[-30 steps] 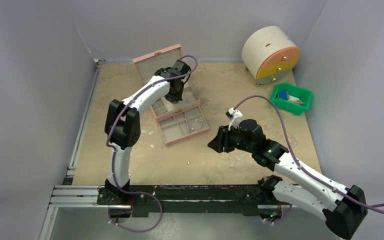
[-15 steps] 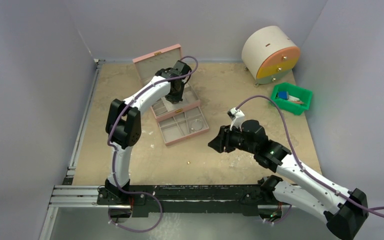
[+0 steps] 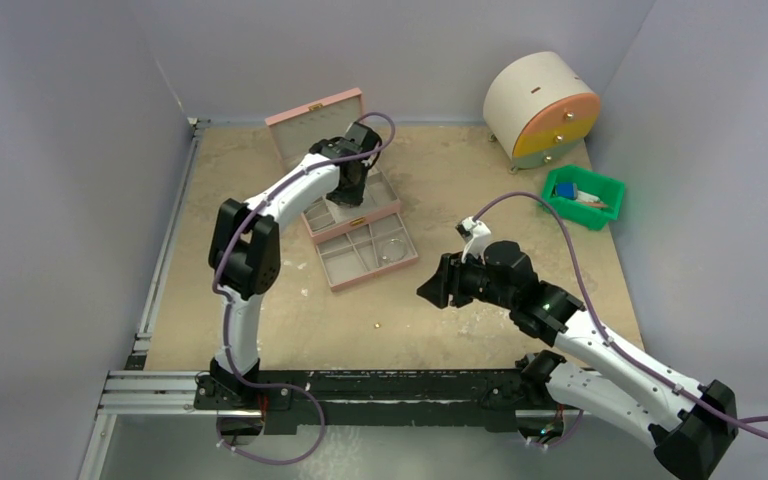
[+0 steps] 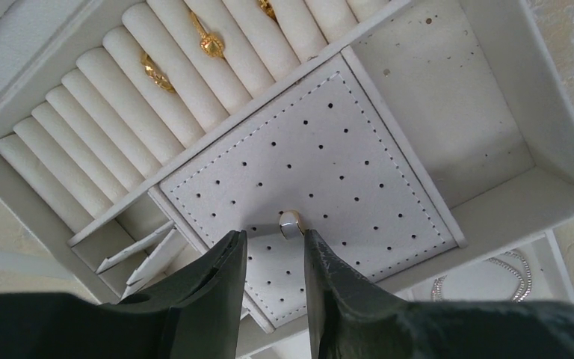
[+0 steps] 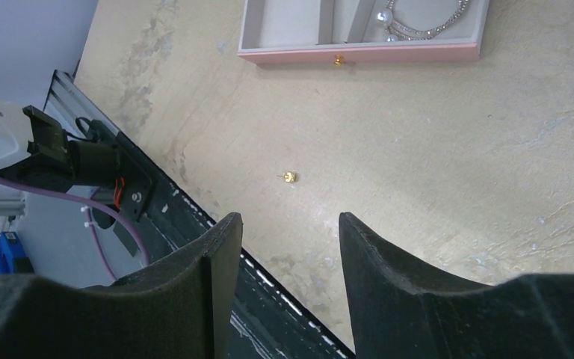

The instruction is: Organize the mixed jewelry

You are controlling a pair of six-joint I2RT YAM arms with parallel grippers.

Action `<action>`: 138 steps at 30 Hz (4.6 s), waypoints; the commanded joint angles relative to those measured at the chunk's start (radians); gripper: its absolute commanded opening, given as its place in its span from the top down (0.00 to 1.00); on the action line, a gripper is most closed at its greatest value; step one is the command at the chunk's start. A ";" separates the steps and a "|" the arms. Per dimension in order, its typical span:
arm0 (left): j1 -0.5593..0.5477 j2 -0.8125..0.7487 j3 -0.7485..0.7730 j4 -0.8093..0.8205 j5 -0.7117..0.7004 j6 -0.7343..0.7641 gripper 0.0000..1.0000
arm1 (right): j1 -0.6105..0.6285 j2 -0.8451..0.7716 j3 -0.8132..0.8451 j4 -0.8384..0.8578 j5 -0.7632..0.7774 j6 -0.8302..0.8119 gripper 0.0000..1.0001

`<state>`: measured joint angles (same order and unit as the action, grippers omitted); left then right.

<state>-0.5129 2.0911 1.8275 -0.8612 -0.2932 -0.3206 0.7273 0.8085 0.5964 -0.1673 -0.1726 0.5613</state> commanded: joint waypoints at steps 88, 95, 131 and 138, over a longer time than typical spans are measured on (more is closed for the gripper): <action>-0.056 -1.263 -0.908 0.342 0.064 -0.095 0.57 | 0.420 0.815 0.301 0.142 0.192 -0.575 1.00; -0.056 -1.264 -0.909 0.341 0.077 -0.099 0.57 | 0.419 0.748 0.278 0.160 0.204 -0.509 1.00; -0.056 -1.240 -0.910 0.341 0.089 -0.094 0.57 | 0.422 0.634 0.151 0.083 0.153 -0.323 0.62; -0.056 -1.239 -0.911 0.340 0.089 -0.092 0.57 | 0.431 0.660 0.162 0.083 0.157 -0.327 0.65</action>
<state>-0.5716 0.8536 0.9180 -0.5629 -0.2111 -0.4091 1.1492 1.4662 0.7288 -0.1040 -0.0113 0.2459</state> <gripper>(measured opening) 0.431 0.370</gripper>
